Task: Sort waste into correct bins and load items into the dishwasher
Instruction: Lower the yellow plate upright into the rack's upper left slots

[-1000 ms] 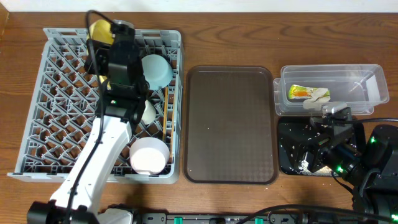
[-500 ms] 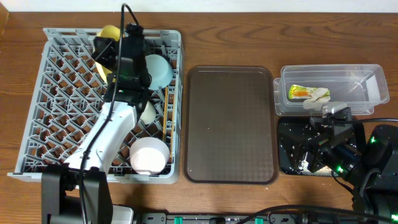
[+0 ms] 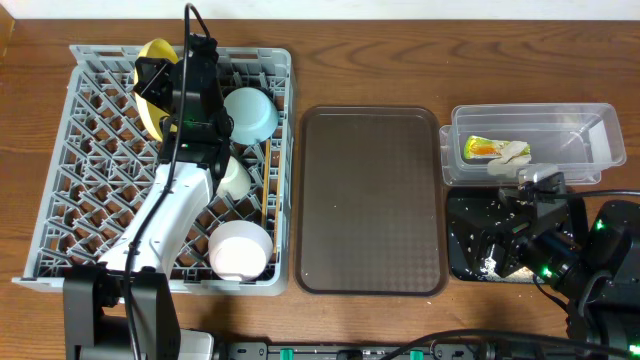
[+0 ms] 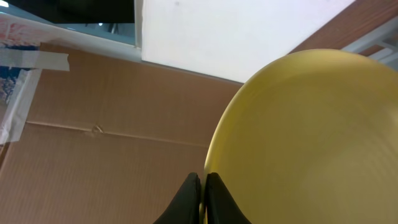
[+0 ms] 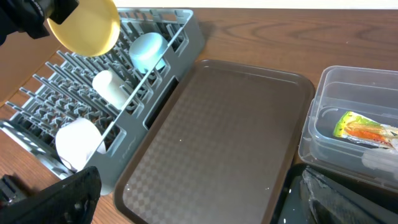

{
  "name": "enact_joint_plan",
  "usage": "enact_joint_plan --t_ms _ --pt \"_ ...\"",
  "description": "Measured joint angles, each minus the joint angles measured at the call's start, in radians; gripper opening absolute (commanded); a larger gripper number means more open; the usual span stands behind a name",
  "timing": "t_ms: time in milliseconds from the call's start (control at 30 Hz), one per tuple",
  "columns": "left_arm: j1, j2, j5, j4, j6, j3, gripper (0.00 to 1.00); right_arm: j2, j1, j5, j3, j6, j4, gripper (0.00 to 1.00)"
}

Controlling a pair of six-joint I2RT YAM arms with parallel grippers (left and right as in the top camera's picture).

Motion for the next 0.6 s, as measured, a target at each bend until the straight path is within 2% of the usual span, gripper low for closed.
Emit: enact_joint_plan --t_ms 500,600 --pt "-0.008 0.000 0.043 -0.102 -0.089 0.000 0.08 0.000 0.000 0.000 0.000 0.000 0.000 0.99" --pt "-0.008 0.000 0.053 -0.102 -0.106 0.000 0.14 0.000 0.000 0.000 0.000 0.000 0.000 0.99"
